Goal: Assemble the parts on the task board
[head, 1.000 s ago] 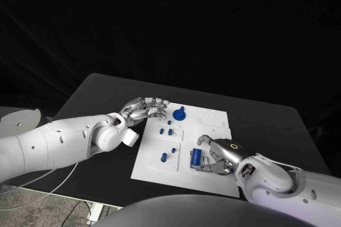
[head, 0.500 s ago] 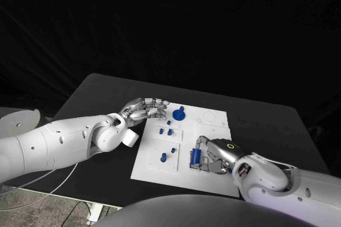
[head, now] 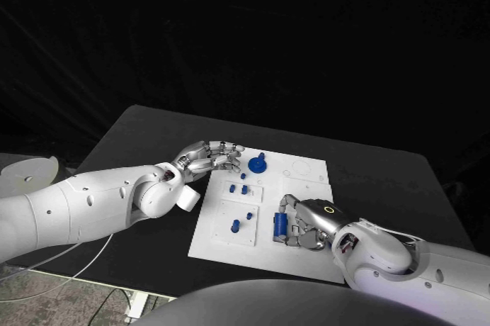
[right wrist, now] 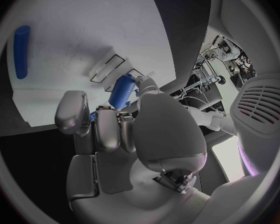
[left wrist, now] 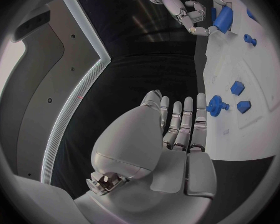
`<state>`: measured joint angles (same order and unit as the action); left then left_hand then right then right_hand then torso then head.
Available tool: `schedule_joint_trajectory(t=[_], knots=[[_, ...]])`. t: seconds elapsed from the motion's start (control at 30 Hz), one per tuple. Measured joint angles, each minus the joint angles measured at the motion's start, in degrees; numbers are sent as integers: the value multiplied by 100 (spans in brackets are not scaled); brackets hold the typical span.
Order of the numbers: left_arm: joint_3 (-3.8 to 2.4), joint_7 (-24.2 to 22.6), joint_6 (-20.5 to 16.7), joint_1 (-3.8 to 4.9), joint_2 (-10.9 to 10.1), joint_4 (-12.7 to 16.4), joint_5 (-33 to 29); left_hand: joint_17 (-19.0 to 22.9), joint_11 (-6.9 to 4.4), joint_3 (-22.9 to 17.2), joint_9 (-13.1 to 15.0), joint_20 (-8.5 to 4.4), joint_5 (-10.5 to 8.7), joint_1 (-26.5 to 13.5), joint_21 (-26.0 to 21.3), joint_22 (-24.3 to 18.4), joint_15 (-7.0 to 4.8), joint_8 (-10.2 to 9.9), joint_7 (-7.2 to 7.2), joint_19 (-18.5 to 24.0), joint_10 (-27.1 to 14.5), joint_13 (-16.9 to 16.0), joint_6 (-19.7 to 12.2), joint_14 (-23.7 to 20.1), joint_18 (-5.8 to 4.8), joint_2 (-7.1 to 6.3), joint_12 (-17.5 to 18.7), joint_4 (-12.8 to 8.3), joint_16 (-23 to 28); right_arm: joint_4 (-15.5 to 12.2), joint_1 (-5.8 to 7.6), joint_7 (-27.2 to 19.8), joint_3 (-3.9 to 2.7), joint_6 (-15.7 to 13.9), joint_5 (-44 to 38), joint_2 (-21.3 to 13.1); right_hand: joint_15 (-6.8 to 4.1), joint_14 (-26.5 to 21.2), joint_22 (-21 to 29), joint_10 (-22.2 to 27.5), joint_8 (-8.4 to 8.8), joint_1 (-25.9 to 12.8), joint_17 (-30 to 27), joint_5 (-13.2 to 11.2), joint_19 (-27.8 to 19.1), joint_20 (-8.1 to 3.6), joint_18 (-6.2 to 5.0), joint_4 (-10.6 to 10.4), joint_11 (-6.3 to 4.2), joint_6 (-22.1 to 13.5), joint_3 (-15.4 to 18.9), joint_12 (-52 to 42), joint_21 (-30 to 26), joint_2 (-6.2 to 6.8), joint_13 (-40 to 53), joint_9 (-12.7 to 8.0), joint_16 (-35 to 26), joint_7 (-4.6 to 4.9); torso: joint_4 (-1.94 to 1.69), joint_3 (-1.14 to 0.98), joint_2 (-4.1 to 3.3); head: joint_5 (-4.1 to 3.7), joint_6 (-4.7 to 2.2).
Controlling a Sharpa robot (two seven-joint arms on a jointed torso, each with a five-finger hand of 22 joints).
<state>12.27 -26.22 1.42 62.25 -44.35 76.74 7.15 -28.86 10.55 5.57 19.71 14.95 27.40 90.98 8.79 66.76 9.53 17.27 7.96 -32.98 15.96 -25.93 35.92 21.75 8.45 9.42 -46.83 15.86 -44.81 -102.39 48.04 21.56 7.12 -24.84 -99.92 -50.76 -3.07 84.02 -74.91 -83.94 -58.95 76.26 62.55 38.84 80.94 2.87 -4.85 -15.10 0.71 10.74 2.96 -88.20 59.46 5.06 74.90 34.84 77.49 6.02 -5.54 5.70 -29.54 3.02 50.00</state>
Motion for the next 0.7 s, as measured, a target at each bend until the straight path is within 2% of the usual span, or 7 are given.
schedule_joint_trajectory(t=[0.07,0.1,0.2,0.37,0.57,0.7], knots=[[0,0,3,-2,2,-2,-7,2,0,0,0,0,0,0,0,2,0,0,0,0,0,0,0,0,0,0,0,0,0,-2,0,0,-1,14,-3,1,0,0,0,0,-6,18,-8,-4,0,0,0,3,0,-81,3,12,0,18,0,-24,0,-9,1,0,0,-1,0],[0,0,4,-4,3,-2,-12,2,0,0,0,0,0,0,0,5,0,0,0,0,0,0,0,0,0,0,0,0,0,-4,0,0,-1,23,-4,1,0,0,0,0,-8,23,-9,-86,0,0,0,16,0,-120,16,12,0,23,0,-44,0,-2,1,0,0,-1,0],[0,1,9,-6,6,-3,-28,2,0,0,0,0,0,0,0,5,0,0,0,0,0,0,0,0,0,0,0,0,0,-7,0,1,-1,48,-9,1,0,0,0,0,-27,46,-15,-617,0,0,0,23,0,-178,20,12,-23,-2,0,-124,-24,-5,1,-1,-1,-1,0],[-1,2,16,-9,8,-4,-45,2,0,0,0,0,0,23,0,5,0,0,0,0,0,10,0,0,0,23,0,0,0,-10,1,8,-1,85,-18,1,0,0,0,0,-28,53,-15,-1086,0,0,0,38,0,-204,74,12,-41,-10,5,-220,-24,21,1,-1,-4,-2,0],[-1,5,24,-10,8,-5,-54,2,0,0,0,0,0,23,0,4,0,0,0,0,0,10,0,0,0,23,0,0,0,-8,-5,24,7,136,-20,-7,0,0,0,0,-117,51,-13,-1821,0,0,0,-34,0,-204,161,12,-44,-7,4,-341,-24,21,1,-1,-4,3,0],[-1,7,28,-10,7,-6,-58,2,0,0,1,0,0,23,1,4,0,0,0,0,0,10,0,0,0,23,0,0,0,-7,-5,40,7,151,-21,-12,0,0,-4,0,-161,28,-1,-2031,0,0,0,-40,0,-204,168,12,-44,16,4,-376,-24,21,1,-1,-4,3,0]])
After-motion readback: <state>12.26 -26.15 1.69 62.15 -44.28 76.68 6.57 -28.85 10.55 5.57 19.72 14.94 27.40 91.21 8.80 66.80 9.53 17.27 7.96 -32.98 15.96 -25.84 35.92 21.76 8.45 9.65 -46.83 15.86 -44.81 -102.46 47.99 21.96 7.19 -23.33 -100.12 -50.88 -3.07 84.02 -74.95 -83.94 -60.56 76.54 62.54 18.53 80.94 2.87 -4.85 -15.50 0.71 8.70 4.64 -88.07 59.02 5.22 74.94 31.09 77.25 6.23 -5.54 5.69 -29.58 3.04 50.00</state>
